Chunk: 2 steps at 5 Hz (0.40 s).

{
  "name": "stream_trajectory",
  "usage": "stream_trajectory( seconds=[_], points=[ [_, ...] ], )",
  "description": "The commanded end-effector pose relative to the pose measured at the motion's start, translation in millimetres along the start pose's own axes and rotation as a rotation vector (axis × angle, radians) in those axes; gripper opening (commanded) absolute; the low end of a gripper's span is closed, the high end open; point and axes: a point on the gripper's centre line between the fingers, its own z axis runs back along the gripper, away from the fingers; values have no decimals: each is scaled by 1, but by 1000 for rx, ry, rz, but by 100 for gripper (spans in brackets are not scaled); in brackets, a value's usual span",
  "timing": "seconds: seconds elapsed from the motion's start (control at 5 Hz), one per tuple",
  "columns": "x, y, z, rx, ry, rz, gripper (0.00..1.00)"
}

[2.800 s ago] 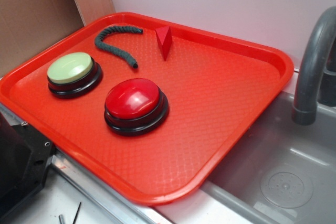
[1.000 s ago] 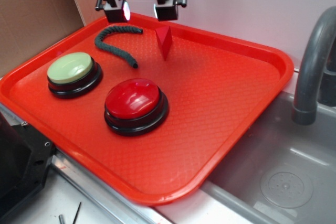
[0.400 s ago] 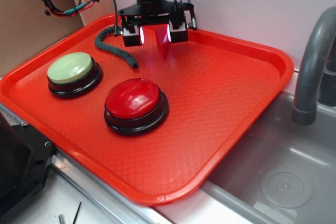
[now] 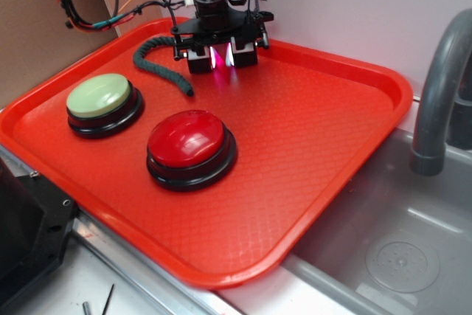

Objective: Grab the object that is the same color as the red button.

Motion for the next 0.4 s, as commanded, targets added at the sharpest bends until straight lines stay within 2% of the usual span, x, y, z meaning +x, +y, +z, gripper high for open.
stream_trajectory(
  seconds=[0.0,0.2],
  points=[
    [19,-2,44,-84,-27,-136,0],
    [12,-16,83,-110,67,-372,0]
  ],
)
